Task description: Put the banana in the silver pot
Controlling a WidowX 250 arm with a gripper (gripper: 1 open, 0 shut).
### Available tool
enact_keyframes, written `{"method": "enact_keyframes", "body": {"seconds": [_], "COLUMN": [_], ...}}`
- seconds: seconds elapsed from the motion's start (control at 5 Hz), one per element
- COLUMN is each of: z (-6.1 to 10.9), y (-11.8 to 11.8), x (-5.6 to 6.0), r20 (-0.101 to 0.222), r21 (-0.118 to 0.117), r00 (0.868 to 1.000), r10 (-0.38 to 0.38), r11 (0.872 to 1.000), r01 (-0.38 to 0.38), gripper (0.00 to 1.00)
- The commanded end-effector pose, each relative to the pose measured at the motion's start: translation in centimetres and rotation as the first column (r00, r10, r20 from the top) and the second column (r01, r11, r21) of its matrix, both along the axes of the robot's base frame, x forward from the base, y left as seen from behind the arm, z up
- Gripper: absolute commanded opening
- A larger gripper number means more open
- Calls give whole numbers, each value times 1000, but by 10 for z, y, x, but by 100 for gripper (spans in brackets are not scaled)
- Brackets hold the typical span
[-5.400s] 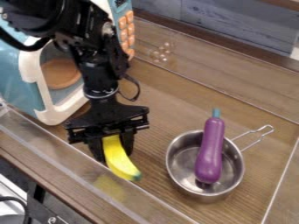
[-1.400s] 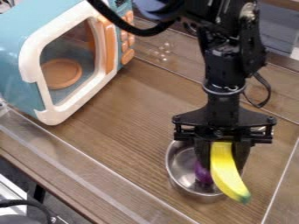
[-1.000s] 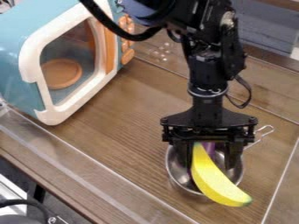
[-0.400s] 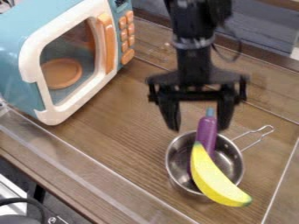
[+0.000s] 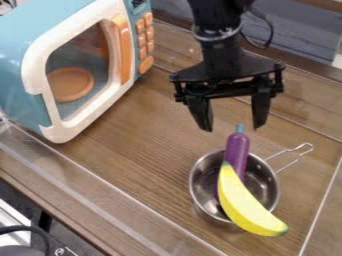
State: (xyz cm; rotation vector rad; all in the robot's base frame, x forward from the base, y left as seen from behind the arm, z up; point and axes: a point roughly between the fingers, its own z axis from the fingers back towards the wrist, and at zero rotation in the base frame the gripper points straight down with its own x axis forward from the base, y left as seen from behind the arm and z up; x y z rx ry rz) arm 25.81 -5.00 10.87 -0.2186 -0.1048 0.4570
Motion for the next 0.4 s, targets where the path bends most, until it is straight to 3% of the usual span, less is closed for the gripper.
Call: {"method": "enact_keyframes", "body": {"seconds": [0.0, 0.2], "z": [-2, 3], "y": [3, 2], "x": [19, 21], "r20": [62, 74], "r21": [11, 23], "r00": [996, 996], "r10": [-63, -57], "r11": [998, 998], "r01": [62, 55], "gripper": [100, 100]}}
